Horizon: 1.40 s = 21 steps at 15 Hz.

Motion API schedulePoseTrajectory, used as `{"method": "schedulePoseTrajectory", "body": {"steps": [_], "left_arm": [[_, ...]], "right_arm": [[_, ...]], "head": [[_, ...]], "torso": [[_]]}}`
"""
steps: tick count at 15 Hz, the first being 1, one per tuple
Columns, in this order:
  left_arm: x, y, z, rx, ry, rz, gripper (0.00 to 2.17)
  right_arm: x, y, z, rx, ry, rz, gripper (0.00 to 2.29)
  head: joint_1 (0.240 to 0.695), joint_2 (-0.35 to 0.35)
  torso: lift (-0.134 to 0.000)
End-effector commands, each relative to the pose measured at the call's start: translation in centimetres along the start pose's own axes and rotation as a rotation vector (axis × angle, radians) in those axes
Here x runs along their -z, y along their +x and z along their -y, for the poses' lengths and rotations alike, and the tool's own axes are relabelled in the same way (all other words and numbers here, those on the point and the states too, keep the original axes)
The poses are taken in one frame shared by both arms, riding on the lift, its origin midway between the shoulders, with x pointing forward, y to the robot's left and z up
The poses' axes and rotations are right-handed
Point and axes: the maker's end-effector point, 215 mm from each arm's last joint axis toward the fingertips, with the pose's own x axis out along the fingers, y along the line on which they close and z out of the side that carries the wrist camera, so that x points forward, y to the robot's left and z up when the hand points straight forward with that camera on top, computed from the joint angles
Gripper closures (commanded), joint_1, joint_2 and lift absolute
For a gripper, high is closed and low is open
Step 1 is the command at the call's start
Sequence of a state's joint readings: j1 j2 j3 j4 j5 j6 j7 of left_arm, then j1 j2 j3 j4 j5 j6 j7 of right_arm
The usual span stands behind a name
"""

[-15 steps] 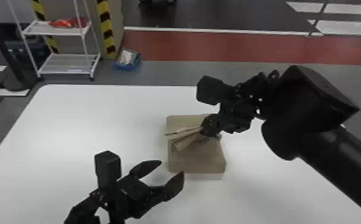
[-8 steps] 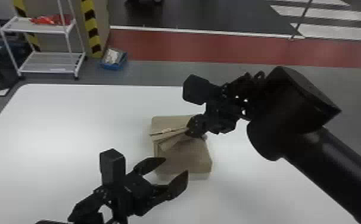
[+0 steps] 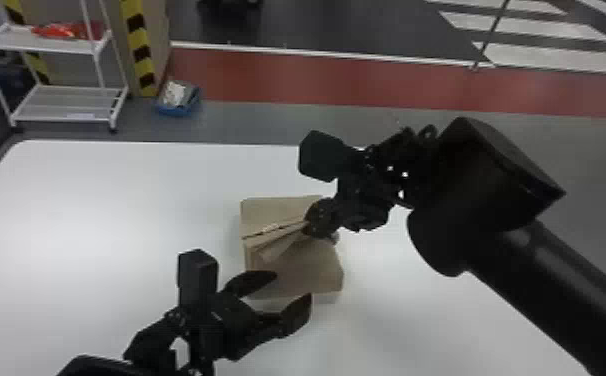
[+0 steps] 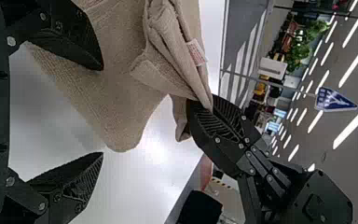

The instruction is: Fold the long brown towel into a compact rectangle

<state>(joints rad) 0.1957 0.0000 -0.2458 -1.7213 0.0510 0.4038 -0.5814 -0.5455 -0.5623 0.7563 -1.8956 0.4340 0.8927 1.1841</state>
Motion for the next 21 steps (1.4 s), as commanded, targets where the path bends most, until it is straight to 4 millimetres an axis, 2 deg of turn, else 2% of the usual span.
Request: {"method": "schedulePoseTrajectory", "body": {"steps": [1,2,8,12,15,21], "left_arm": [[0.2,0.5,-0.1,0.004,-0.002,-0.012,0.28],[0.9,0.6,-0.1,0.005,-0.014,-0.035,0.28],[0.9,1.2,0.1,0.013,-0.010,-0.056,0.28],[0.9,1.3,0.2,0.014,-0.008,-0.058,0.27],[1.1,1.3,0.2,0.010,-0.011,-0.061,0.28],[1.4,1.2,0.3,0.011,-0.016,-0.063,0.28]], "right_arm": [[0.1,-0.2,-0.2,-0.003,0.000,-0.001,1.60],[0.3,-0.4,-0.4,-0.006,0.004,-0.003,1.60],[1.9,-1.7,-2.0,-0.022,0.008,-0.030,1.60],[2.1,-1.2,-3.9,-0.071,0.013,-0.030,1.60],[2.2,-1.3,-4.2,-0.083,0.010,-0.031,1.60],[2.7,-0.2,-5.5,-0.099,0.004,-0.045,1.60]], "head": [[0.695,-0.157],[0.695,-0.159],[0.695,-0.181],[0.695,-0.200],[0.695,-0.200],[0.695,-0.203]], "torso": [[-0.120],[-0.120],[-0.120],[-0.120],[-0.120],[-0.120]]}}
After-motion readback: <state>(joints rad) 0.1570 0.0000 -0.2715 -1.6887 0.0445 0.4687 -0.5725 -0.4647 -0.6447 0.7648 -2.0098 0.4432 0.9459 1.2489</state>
